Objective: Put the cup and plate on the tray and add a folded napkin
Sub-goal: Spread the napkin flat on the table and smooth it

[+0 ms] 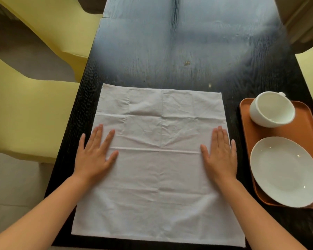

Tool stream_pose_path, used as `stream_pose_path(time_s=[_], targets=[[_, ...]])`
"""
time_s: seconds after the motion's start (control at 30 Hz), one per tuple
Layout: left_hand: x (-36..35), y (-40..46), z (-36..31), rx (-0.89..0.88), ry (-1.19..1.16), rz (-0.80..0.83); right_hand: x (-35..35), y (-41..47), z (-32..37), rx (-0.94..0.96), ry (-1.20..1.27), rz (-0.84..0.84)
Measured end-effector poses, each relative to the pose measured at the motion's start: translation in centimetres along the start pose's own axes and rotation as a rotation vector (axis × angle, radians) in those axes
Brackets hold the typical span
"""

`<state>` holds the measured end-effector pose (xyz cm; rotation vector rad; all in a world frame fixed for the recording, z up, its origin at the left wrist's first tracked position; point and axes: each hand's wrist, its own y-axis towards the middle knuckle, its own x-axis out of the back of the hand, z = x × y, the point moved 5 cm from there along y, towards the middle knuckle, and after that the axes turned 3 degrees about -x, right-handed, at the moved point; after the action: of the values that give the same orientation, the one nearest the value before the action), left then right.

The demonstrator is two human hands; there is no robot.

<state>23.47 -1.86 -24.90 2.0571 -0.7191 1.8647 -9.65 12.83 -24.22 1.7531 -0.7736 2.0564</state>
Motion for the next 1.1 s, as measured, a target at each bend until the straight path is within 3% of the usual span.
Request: stream_pose_path(time_s=[0.07,0.2,0.3,0.57,0.87,1.1], targets=[[0.5,0.7,-2.1,-0.021,0.001,-0.068,0.2,0.0,2.1,0.026,0.018,-0.034],[-0.4,3.7,-9.6,-0.267,-0.033,-0.091,-1.2,0.1,9.6,0.326,0.036,-0.007],[-1.0,7.3,-11.6,-0.243,-0.068,-0.042,-1.7,2.8,11.8,0.327,0.005,-0.006],[-0.6,14.9,-8.2,-0.268,0.01,-0.028,-0.1,11.1,10.7,0.29,-0.002,-0.02],[0.9,16.5,0.2,-0.415,0.044,0.009,2.0,13.8,2.8,0.354,-0.064,-0.031],[1.2,16.2,1.3,-0.273,0.035,0.003,2.0,14.2,1.5,0.247,-0.115,-0.031]])
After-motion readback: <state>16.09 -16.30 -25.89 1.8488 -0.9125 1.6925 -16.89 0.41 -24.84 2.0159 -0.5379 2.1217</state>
